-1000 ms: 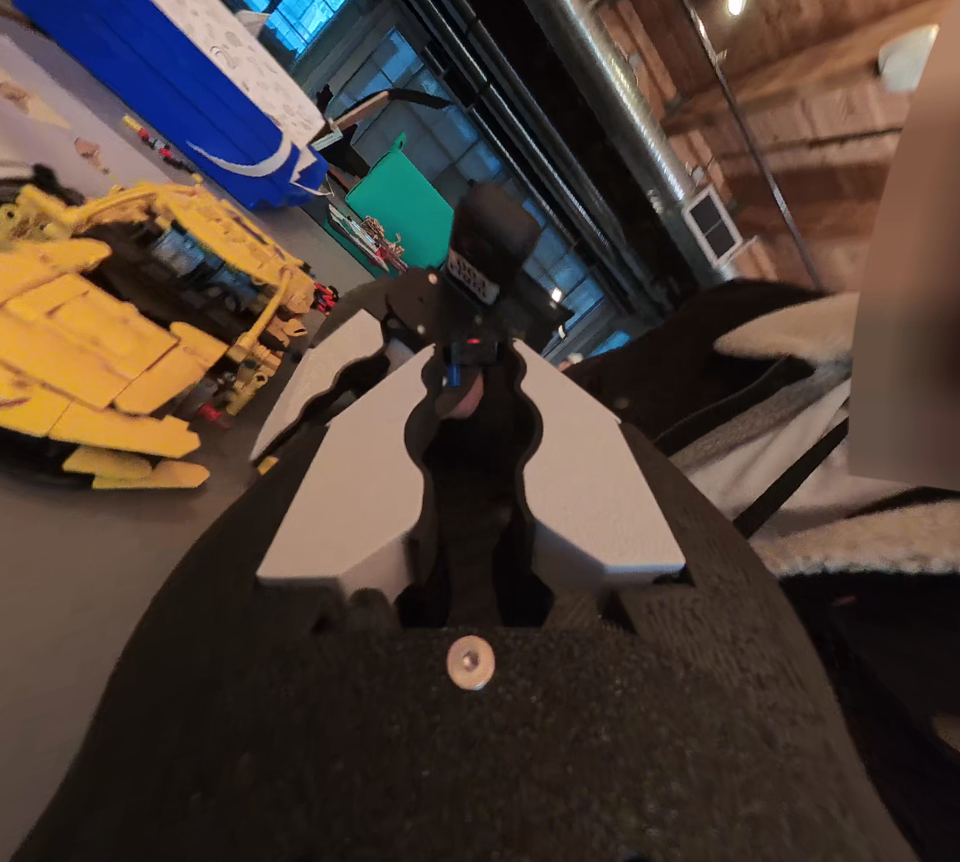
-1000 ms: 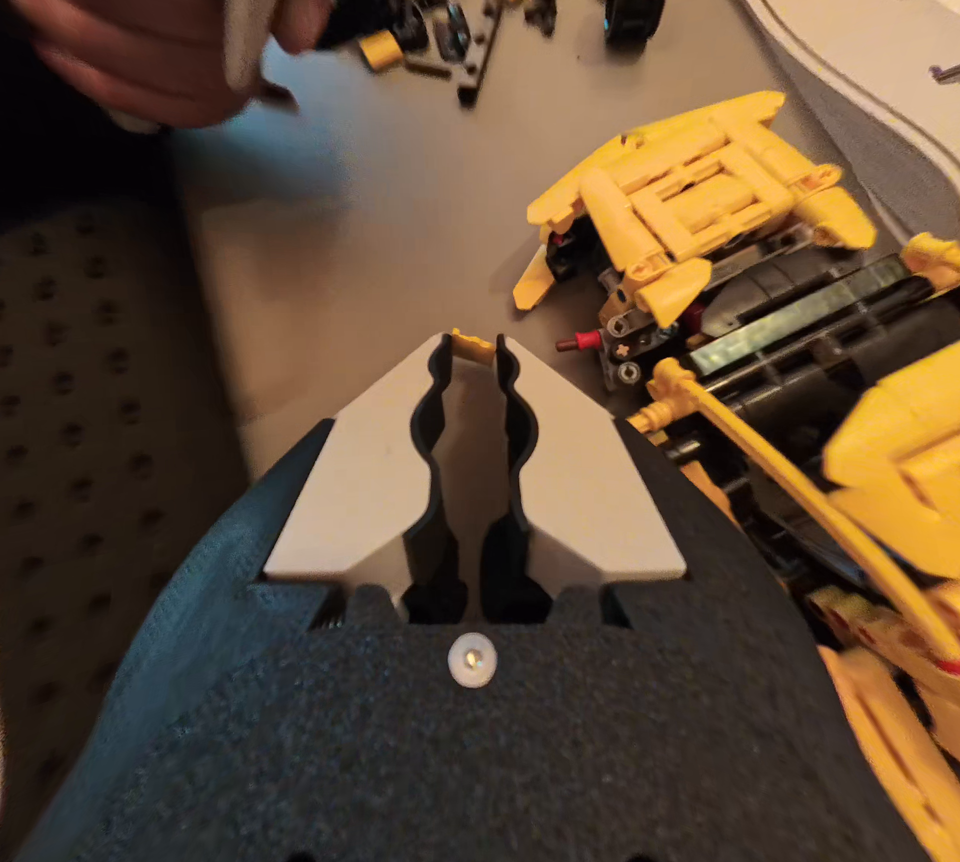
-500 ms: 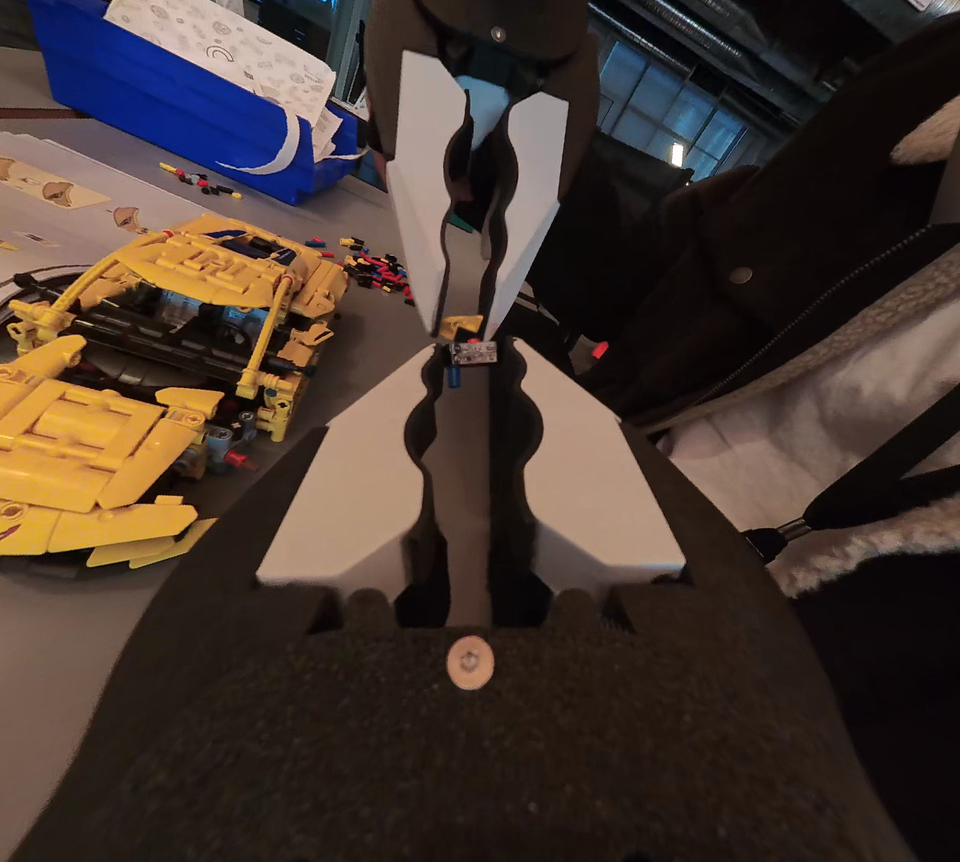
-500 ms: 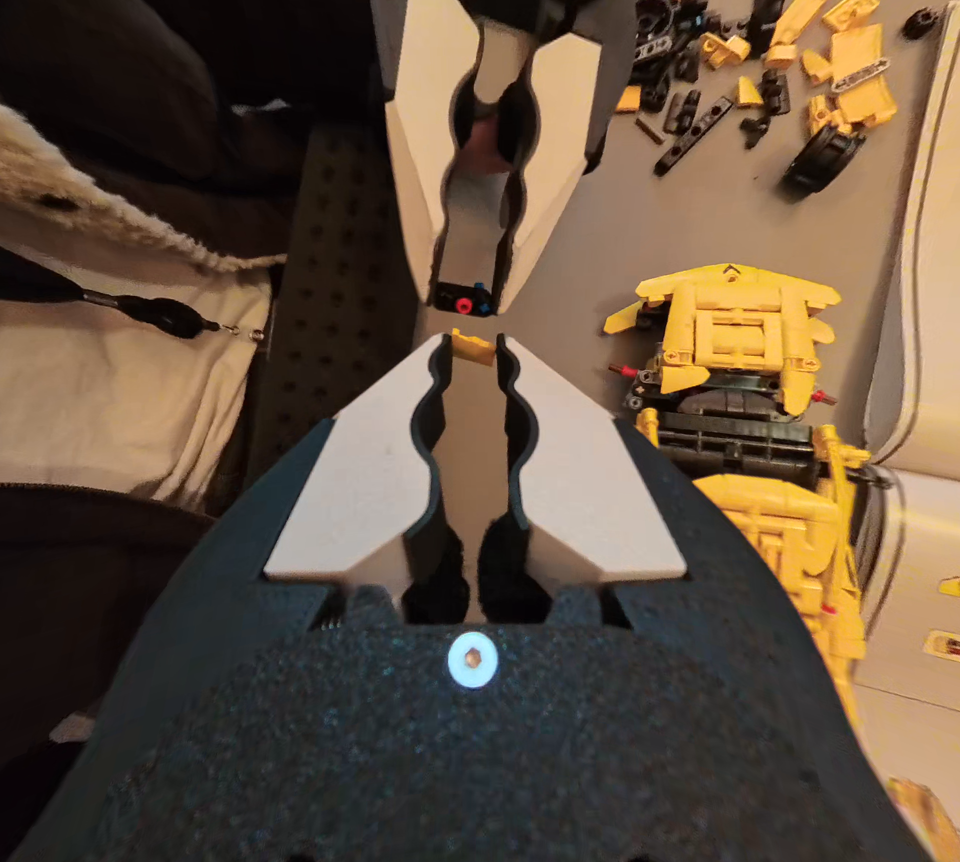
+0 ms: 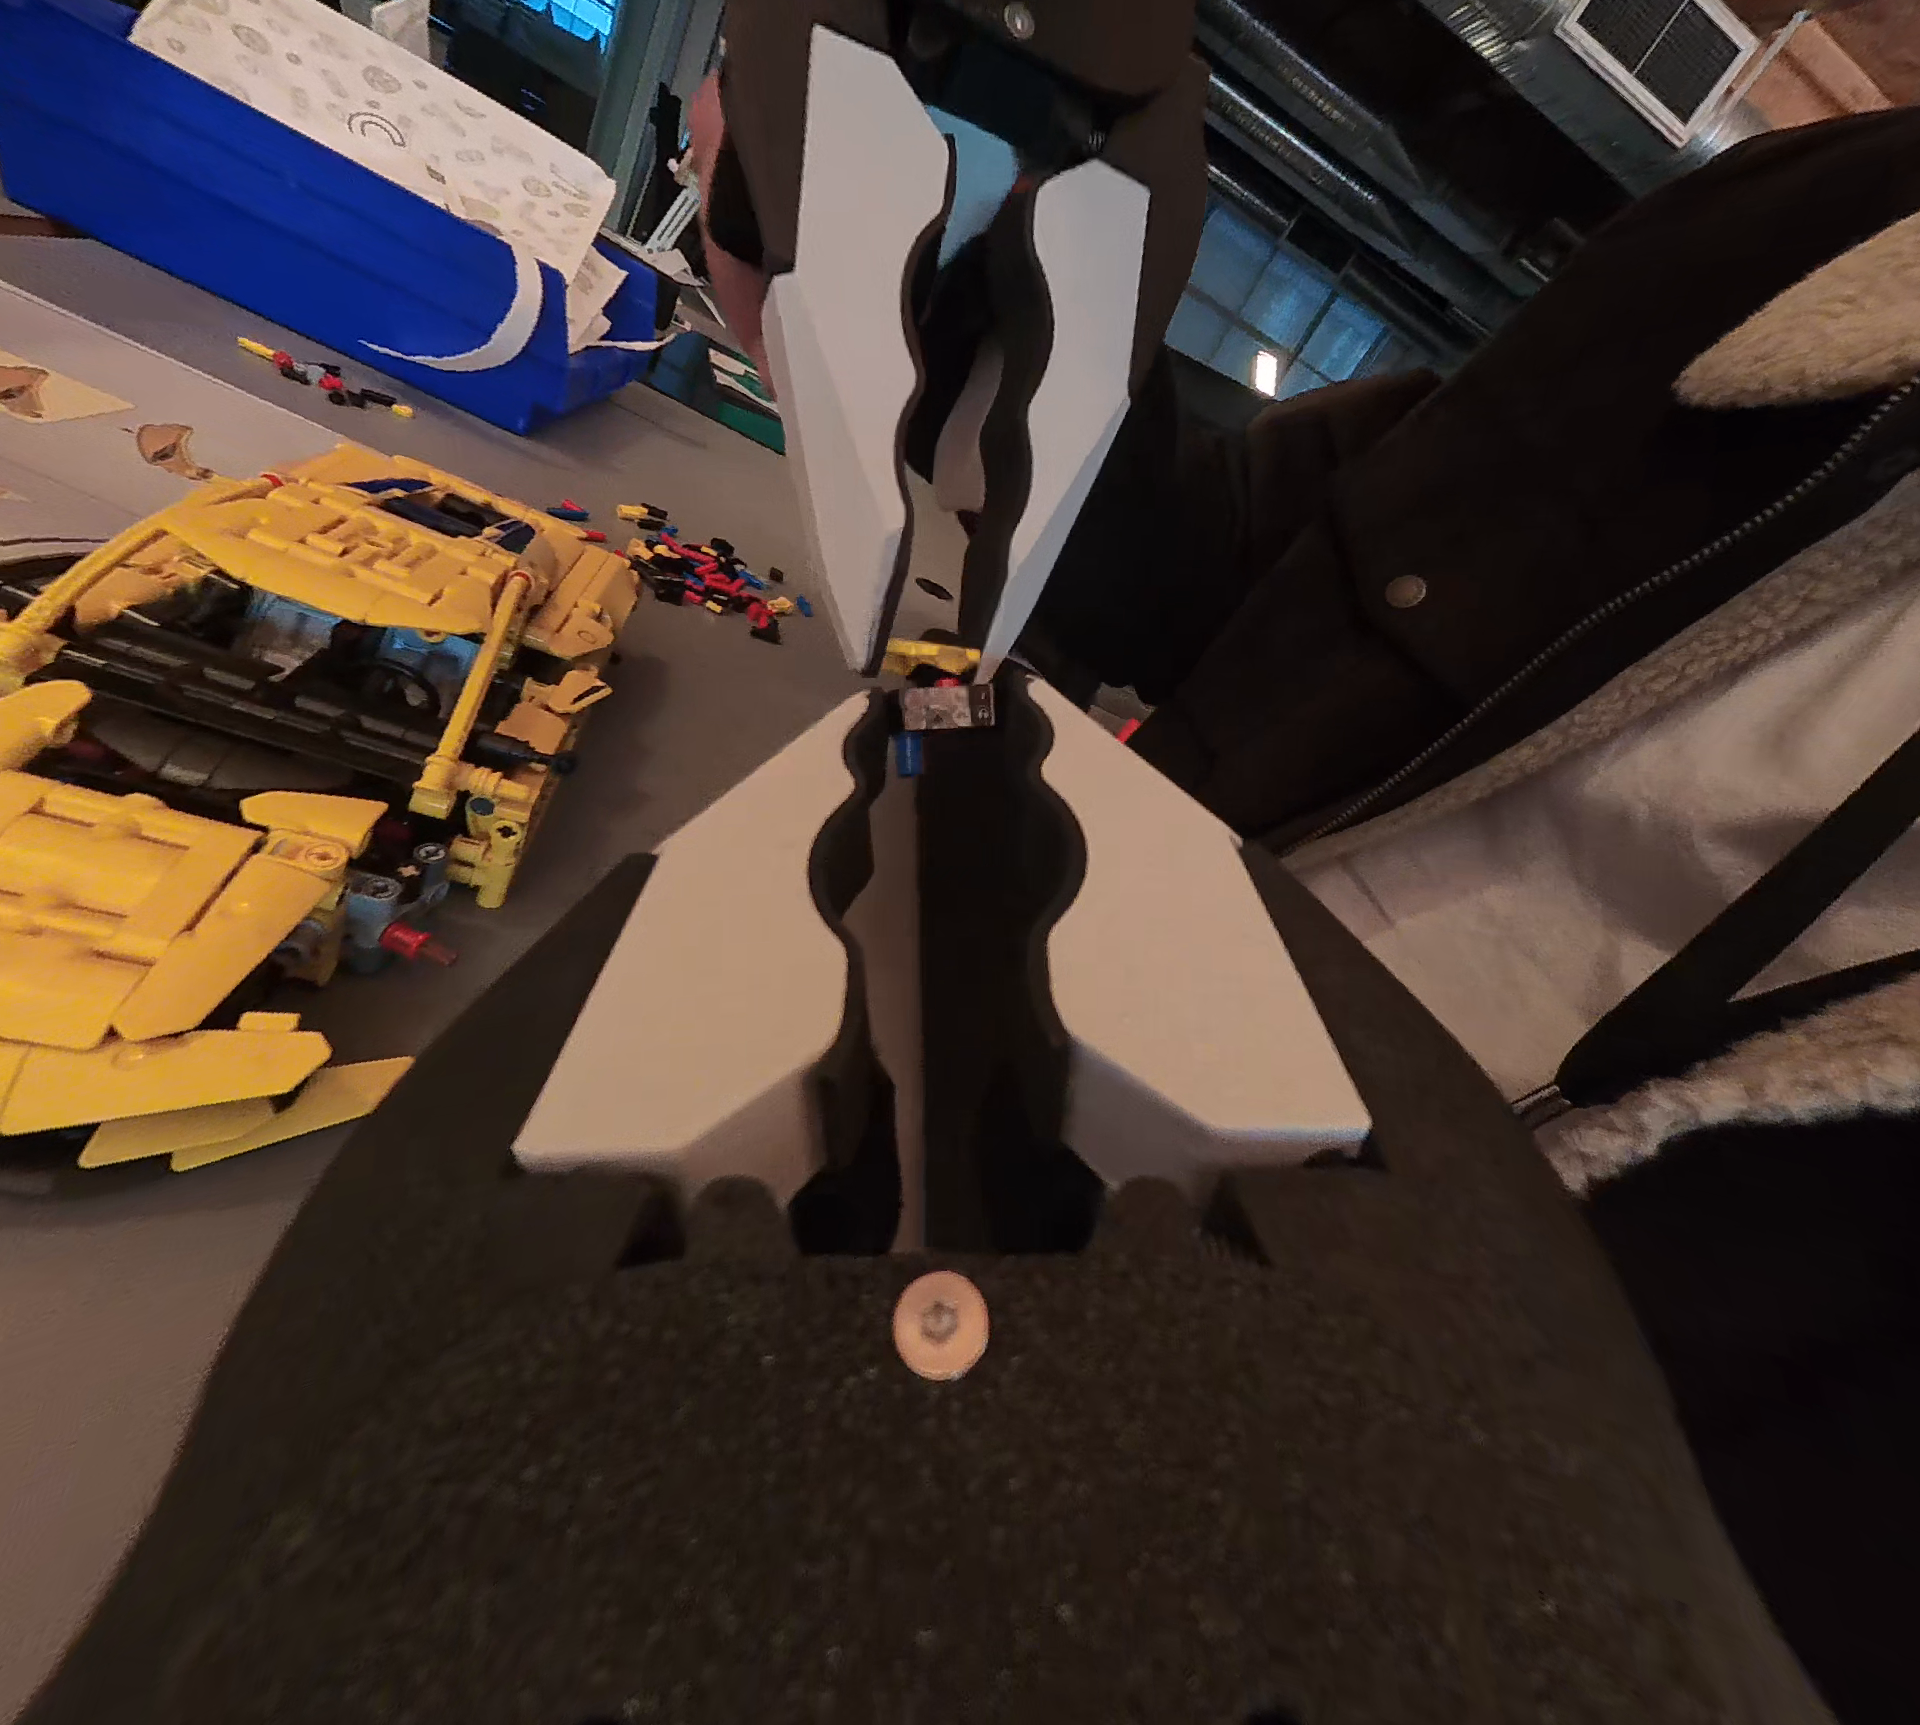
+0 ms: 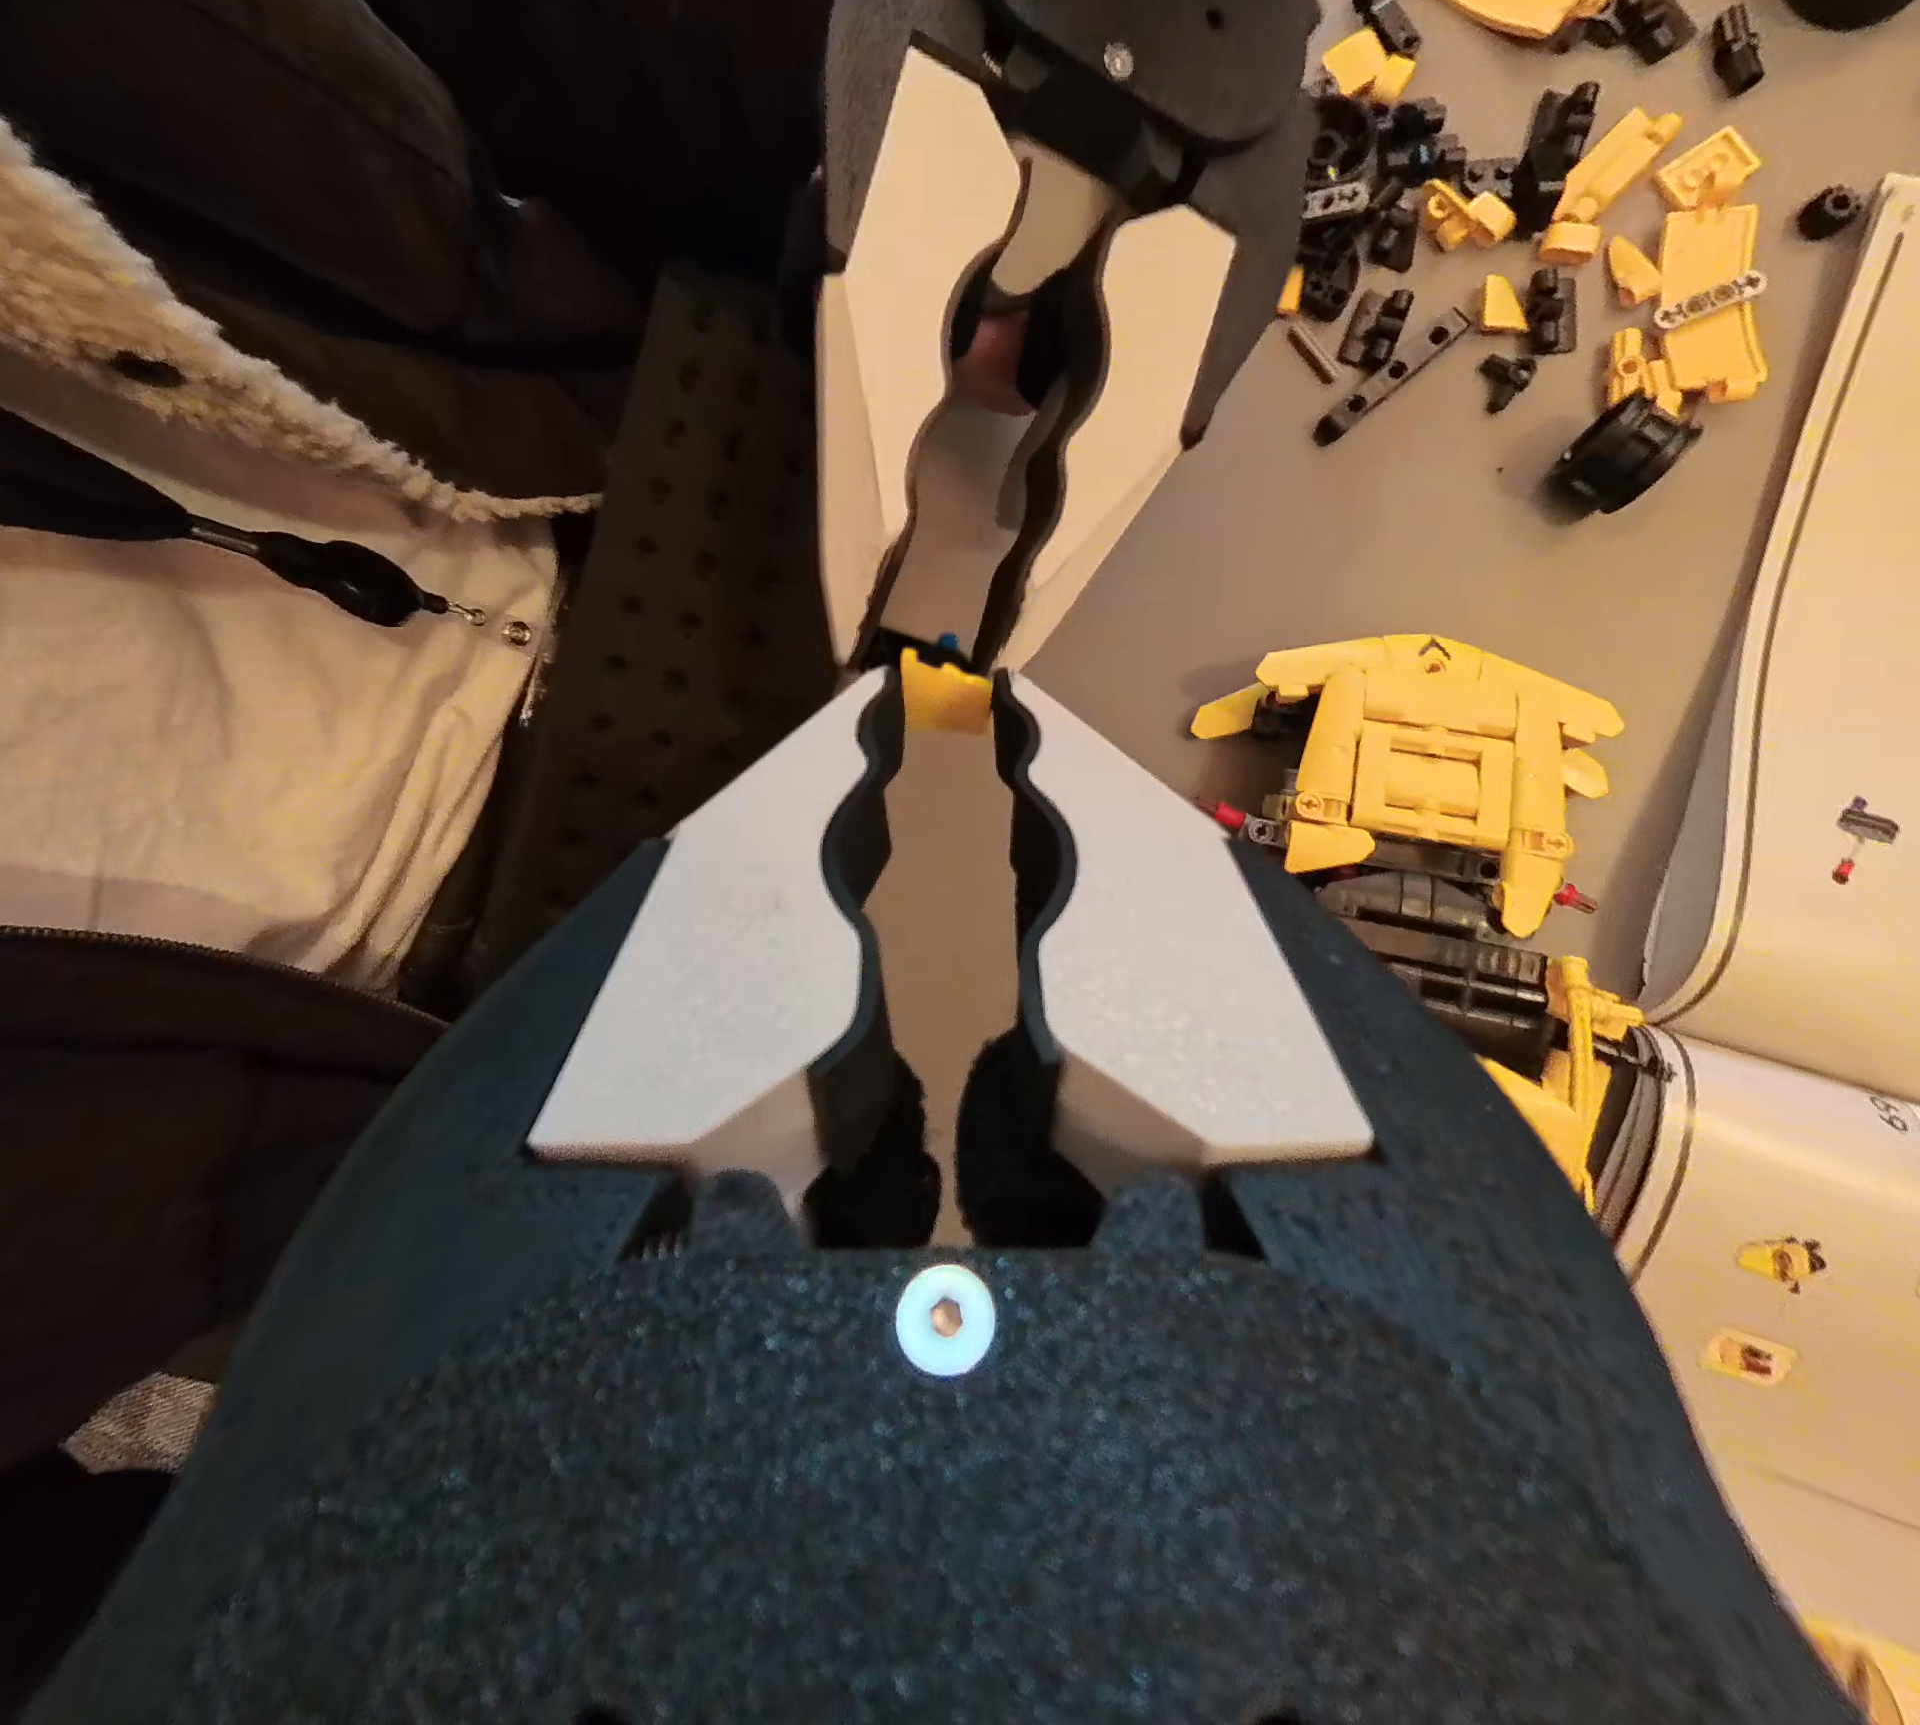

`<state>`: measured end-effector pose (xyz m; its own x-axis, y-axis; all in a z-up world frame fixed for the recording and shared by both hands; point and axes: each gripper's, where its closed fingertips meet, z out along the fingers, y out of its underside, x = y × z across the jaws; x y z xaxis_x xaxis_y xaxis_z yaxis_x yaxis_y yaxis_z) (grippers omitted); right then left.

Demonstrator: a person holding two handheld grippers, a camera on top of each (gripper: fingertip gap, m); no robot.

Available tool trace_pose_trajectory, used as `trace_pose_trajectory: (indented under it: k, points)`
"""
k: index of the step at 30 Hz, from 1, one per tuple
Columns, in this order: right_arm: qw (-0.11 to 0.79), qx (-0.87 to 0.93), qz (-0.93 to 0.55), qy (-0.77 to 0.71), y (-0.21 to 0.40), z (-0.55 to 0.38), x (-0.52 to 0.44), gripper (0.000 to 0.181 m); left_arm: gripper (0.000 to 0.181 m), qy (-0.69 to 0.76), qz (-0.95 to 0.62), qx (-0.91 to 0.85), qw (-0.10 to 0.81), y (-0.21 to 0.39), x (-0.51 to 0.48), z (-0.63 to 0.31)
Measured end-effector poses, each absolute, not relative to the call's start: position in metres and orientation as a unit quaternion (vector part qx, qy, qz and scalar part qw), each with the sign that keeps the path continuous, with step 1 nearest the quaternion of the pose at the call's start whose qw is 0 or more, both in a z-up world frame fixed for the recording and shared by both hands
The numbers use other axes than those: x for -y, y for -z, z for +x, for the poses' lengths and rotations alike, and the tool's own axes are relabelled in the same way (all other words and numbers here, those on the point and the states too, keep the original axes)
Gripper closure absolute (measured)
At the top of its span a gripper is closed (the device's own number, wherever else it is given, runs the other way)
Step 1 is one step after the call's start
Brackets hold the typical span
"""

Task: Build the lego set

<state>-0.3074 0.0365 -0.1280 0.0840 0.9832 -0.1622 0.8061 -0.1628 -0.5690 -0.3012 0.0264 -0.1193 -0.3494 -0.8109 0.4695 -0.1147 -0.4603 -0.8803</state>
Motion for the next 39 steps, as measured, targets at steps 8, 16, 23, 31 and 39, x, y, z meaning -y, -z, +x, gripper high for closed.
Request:
trace_pose_trajectory:
  k: [8,16,23,31,39]
  points:
    - [0.134,0.610,-0.694,-0.359,0.115,-0.316,-0.034,0.166,0.160,0.727,-0.486,-0.427,0.233,0.106,-0.025,-0.308]
    - [0.143,0.549,-0.697,-0.439,0.092,-0.331,-0.048,0.166,0.159,0.788,-0.446,-0.357,0.228,0.081,-0.039,-0.322]
    - [0.004,0.536,-0.753,-0.382,0.091,-0.334,-0.055,0.166,0.159,0.793,-0.446,-0.343,0.233,0.079,-0.045,-0.324]
    - [-0.010,0.540,-0.785,-0.305,0.072,-0.349,-0.065,0.166,0.159,0.820,-0.411,-0.301,0.263,0.061,-0.058,-0.340]
    - [-0.021,0.478,-0.830,-0.287,0.059,-0.362,-0.072,0.165,0.159,0.834,-0.378,-0.275,0.294,0.048,-0.064,-0.353]
